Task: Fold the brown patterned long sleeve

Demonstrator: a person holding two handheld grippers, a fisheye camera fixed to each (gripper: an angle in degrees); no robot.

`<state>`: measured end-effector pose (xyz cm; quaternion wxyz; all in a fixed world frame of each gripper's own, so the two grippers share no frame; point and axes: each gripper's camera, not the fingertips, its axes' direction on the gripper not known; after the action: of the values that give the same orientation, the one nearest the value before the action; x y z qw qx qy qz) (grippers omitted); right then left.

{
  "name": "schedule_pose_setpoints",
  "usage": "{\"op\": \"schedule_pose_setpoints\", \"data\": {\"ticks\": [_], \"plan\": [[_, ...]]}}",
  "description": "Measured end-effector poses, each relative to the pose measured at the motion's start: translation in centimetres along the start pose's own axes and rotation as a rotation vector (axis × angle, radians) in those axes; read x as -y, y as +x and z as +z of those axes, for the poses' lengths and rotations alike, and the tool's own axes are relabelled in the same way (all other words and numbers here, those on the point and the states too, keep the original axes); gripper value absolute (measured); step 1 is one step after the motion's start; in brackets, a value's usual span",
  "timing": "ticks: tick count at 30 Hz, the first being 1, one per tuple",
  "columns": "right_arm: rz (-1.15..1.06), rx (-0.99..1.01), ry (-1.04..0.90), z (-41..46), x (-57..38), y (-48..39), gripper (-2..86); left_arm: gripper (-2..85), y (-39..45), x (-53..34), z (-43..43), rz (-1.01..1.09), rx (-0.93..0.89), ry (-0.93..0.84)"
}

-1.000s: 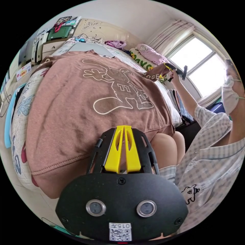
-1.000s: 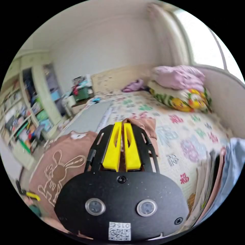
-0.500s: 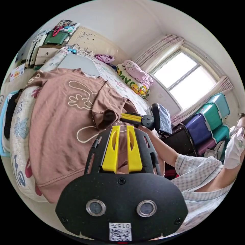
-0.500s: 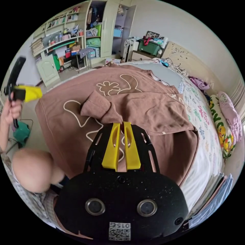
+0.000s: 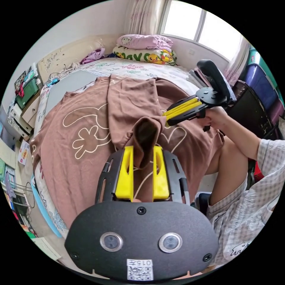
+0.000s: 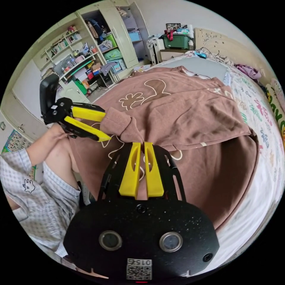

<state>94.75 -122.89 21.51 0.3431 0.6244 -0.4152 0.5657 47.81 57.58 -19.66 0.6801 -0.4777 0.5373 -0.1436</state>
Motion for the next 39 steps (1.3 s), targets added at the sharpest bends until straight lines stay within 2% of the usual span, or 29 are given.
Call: {"op": "schedule_pose_setpoints", "data": {"ticks": [4,13,19,25,28,32,35,37,39], "plan": [[0.004,0.019,0.006,0.0,-0.5,1.0,2.3,1.5,0.7,-0.8,-1.0,-0.004,-0.007,0.089],[-0.156,0.109,0.070,-2.3,-1.4,-0.4,3.7,-0.1,9.1,-6.9,-5.4,0.292,0.165,0.117],[-0.251,0.120,-0.058,-1.3,-1.4,-1.0,3.0,0.2,9.0,-8.6,-3.8,0.363,-0.001,0.026],[-0.245,0.171,-0.160,-1.0,-1.0,0.9,4.0,2.3,9.8,-8.8,-0.8,0.422,-0.070,-0.076],[-0.145,0.183,-0.132,-2.9,-0.9,3.9,4.2,4.7,10.1,-8.7,0.2,0.467,-0.089,-0.121],[0.170,0.093,0.102,-7.5,-2.3,10.0,4.0,5.1,8.7,-9.2,-1.5,0.518,-0.227,-0.107],[0.391,0.028,0.269,-9.8,-4.0,13.6,5.8,4.8,5.6,-9.7,-4.6,0.497,-0.354,0.029],[0.461,0.006,0.294,-10.0,-4.1,14.9,6.8,5.0,2.7,-9.5,-7.0,0.416,-0.404,0.200],[0.506,0.019,0.308,-9.7,-3.8,15.7,7.8,5.4,1.0,-8.8,-6.9,0.328,-0.403,0.265]]}}
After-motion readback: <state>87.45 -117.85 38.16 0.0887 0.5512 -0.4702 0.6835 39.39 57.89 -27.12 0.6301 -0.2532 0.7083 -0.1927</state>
